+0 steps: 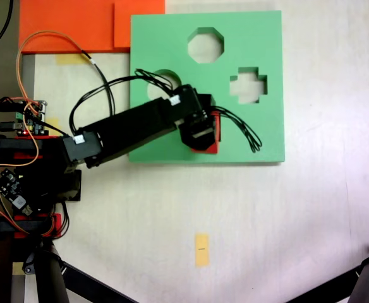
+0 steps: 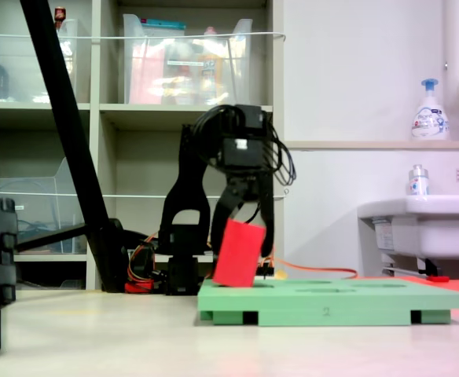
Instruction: Put the square block into the corresponding hole
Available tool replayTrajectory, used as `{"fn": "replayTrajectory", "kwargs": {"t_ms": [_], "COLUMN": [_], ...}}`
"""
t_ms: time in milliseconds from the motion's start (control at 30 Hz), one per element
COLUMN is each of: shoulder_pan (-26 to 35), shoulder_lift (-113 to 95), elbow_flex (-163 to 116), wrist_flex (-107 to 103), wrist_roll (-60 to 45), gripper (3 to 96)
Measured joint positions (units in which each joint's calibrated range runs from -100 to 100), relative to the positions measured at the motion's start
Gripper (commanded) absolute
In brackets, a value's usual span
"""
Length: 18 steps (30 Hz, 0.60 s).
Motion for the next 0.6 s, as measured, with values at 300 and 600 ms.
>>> {"fn": "replayTrajectory", "kwargs": {"t_ms": [300, 600], "shoulder_pan": [1.42, 2.0], "shoulder_lift": [2.33, 6.57], "elbow_flex": [0.49, 0.29], "wrist_flex": [2.45, 5.09], "wrist_roll": [0.49, 0.39], "gripper": [27.2, 27.2]}}
